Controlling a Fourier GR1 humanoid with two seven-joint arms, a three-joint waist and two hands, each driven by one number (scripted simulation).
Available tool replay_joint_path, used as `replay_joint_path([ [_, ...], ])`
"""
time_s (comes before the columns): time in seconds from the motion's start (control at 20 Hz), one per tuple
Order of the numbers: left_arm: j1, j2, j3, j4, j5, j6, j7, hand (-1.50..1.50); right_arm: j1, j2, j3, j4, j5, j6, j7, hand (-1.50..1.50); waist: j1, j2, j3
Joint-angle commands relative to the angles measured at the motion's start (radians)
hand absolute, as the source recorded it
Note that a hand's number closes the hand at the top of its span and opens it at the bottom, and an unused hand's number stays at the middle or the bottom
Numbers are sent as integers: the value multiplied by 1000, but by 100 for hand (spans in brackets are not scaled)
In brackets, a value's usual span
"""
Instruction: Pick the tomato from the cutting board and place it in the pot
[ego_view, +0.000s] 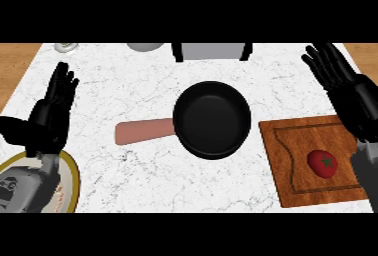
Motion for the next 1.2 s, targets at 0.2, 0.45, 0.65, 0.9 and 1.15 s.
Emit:
replay_joint_path([
  [0.2, -23, 16, 17, -50, 9, -6, 55, 0, -26, -60, 19, 242, -148, 470, -283, 150, 88, 30, -6],
  [0.45, -12, -22, -1, -47, 43, -17, 82, 0, -30, -188, -15, 368, 68, 559, -586, -150, 91, 41, -4],
  [0.65, 16, 1, 9, -45, 63, -51, 98, 0, -26, -202, -26, 462, 82, 679, -827, -150, 90, 32, -5],
  [0.9, -16, -15, 10, -40, 51, -28, 110, 0, -61, -306, 2, 486, 126, 738, -943, -150, 79, 27, -6],
  [1.15, -13, -8, 11, -35, 63, -51, 122, 0, -102, -449, 132, 389, 238, 748, -927, -150, 84, 23, -10],
])
